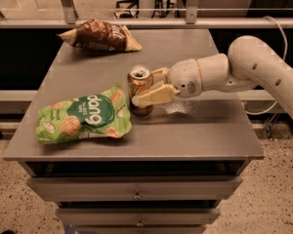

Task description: Move orange can near green rice chip bag

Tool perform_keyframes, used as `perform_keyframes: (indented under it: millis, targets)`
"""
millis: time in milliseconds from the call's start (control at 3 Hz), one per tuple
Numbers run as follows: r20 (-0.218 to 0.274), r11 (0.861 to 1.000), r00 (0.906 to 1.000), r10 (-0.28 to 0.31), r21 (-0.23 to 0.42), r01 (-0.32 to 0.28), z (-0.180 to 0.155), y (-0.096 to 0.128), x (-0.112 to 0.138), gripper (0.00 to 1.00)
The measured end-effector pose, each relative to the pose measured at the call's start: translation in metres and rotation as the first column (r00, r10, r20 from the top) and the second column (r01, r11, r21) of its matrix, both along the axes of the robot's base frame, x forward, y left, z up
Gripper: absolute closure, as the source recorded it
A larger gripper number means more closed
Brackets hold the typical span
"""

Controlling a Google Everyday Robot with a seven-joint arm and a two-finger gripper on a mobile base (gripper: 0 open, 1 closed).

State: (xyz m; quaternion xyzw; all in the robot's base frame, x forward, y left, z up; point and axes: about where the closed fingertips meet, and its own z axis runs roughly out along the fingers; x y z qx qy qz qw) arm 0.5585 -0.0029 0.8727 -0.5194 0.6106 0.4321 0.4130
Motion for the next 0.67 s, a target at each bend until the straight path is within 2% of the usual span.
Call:
perform_keyframes:
  millis: [333, 667]
  targets:
    - [0.014, 1.0, 0.9997, 0.019, -0.009, -0.019, 0.0, 0.0, 0.0, 0.0]
    - [0.049, 0.999, 0.9987, -0.012, -0.039, 0.014, 0.009, -0.017, 0.005, 0.0]
